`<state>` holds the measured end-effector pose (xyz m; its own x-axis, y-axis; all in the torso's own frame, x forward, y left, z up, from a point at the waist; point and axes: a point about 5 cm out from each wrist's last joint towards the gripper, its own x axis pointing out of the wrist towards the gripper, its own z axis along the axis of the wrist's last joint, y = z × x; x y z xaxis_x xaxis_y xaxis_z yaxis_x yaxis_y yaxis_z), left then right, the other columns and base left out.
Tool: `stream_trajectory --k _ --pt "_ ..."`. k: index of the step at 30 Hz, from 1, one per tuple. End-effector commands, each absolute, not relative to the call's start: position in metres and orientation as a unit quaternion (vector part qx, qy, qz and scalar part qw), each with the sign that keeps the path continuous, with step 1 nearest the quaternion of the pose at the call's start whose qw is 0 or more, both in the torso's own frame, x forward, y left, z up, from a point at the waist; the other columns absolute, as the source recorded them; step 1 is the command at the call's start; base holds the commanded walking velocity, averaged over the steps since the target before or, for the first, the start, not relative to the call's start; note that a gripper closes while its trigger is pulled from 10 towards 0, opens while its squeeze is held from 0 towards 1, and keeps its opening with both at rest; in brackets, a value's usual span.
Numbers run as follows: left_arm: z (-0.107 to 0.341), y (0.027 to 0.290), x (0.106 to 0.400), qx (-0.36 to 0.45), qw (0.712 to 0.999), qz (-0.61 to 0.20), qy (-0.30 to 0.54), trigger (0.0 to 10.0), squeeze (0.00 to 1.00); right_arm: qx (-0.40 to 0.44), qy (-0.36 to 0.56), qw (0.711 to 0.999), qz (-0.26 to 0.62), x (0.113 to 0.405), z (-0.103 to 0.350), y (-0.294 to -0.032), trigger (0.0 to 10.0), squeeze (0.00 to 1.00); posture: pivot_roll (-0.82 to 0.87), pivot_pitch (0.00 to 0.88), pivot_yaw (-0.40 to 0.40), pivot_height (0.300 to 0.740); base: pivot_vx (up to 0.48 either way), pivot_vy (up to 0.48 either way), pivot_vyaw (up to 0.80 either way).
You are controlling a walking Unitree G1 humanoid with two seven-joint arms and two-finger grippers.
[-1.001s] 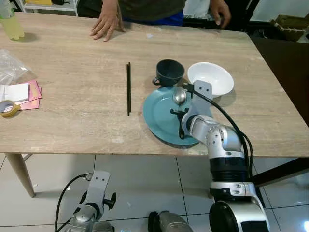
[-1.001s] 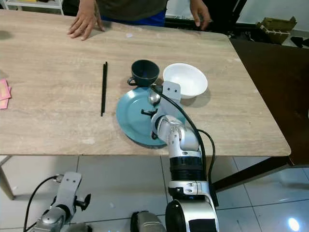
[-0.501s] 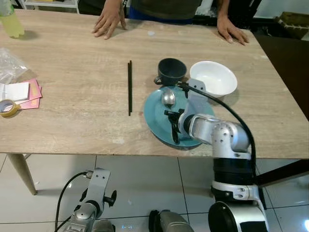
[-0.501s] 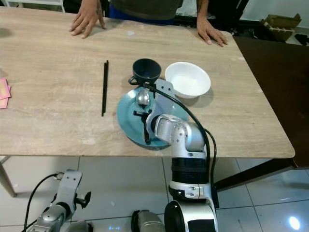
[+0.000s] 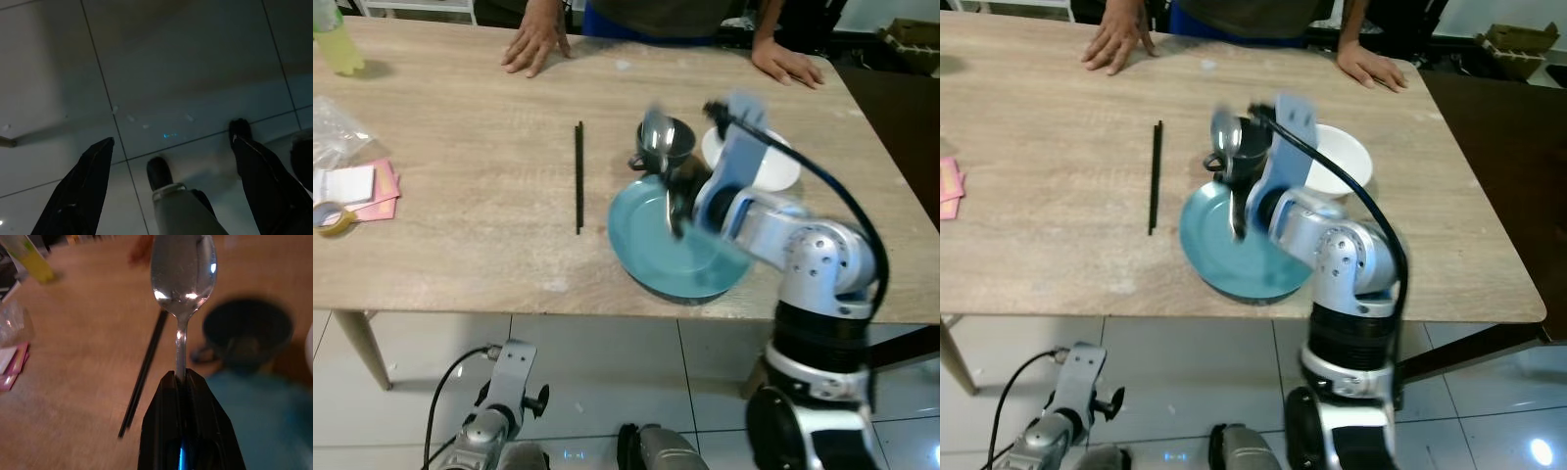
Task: Setting the table
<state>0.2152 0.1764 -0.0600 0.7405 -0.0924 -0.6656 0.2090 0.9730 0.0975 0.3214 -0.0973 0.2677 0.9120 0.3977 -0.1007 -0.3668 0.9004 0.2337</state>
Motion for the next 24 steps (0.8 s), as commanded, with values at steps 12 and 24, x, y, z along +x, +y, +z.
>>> stream_trajectory --k 12,24 --pt "-0.063 0.174 0.211 0.083 0.927 -0.083 0.356 10.0 0.0 0.096 -0.055 0.903 0.415 0.282 0.28 -0.103 0.0 0.0 0.08 0.086 -0.045 0.74 0.0 0.0 0.0" --pt "-0.063 0.176 0.211 0.09 0.928 -0.076 0.353 10.0 0.0 0.04 0.042 0.828 0.557 0.247 0.216 -0.119 0.0 0.0 0.08 0.092 -0.048 0.74 0.0 0.0 0.0"
